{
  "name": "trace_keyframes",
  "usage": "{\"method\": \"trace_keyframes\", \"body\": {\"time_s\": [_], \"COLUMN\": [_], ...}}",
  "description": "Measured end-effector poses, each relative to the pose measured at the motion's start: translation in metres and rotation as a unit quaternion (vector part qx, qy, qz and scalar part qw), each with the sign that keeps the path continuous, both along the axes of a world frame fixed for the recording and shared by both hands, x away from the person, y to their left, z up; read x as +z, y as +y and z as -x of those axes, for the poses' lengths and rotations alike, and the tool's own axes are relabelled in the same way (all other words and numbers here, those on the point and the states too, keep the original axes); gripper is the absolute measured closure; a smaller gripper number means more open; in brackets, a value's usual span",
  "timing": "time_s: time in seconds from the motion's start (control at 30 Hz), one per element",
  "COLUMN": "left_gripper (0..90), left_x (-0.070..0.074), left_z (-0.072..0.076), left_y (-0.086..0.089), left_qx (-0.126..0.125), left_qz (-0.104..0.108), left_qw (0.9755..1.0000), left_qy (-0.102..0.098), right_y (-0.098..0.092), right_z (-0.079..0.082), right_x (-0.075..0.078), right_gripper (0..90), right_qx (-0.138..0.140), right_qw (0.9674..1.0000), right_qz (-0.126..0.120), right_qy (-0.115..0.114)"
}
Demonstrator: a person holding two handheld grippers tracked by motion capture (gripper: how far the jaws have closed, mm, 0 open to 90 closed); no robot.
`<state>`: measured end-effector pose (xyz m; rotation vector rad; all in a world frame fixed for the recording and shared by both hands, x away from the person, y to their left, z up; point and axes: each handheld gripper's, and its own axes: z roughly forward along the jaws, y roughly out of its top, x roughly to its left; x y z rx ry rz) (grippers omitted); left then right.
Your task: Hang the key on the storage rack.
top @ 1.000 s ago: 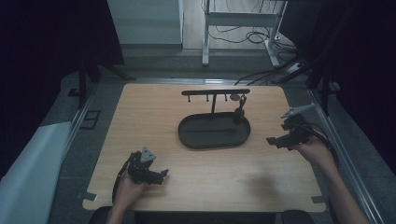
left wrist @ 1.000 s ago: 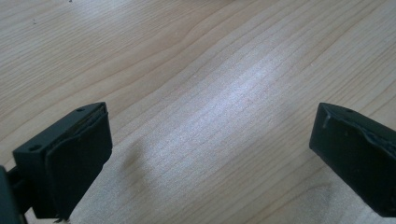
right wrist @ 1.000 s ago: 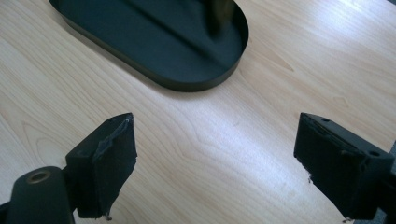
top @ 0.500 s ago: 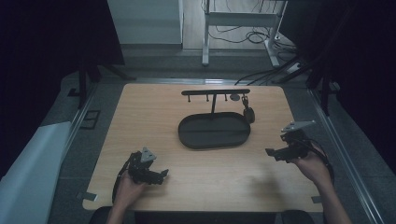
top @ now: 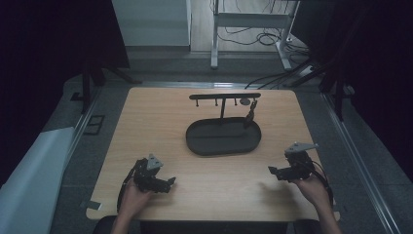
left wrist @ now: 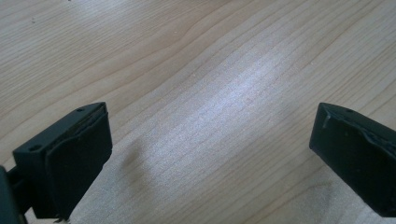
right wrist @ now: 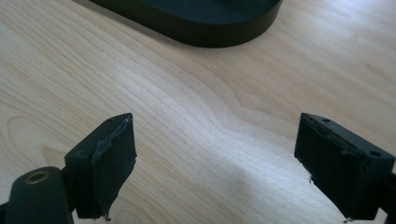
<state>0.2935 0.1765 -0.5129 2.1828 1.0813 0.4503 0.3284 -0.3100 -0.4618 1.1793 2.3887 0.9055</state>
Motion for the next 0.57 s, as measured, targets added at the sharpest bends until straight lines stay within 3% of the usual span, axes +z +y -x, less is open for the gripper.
{"method": "trace_keyframes", "body": {"time_s": [0.17,0.27,0.43,0.57], "left_gripper": [0.0,0.0,0.0,0.0], "left_x": [0.0,0.0,0.0,0.0], "left_z": [0.0,0.0,0.0,0.0], "left_y": [0.0,-0.001,-0.002,-0.002], "left_qx": [0.0,-0.003,-0.003,-0.001], "left_qz": [-0.001,-0.001,-0.003,-0.002], "left_qw": [1.0,1.0,1.0,1.0], "left_qy": [-0.001,-0.001,-0.001,-0.001], "right_y": [-0.001,-0.002,-0.001,0.0], "right_z": [0.007,0.008,0.01,0.009], "right_x": [-0.023,-0.031,-0.041,-0.047], "right_gripper": [11.5,10.5,10.5,10.5], "right_qx": [-0.013,-0.012,-0.009,-0.003], "right_qw": [0.9997,0.9998,0.9996,0.9999], "right_qz": [-0.02,-0.018,-0.016,-0.007], "right_qy": [-0.008,-0.003,-0.021,-0.011]}}
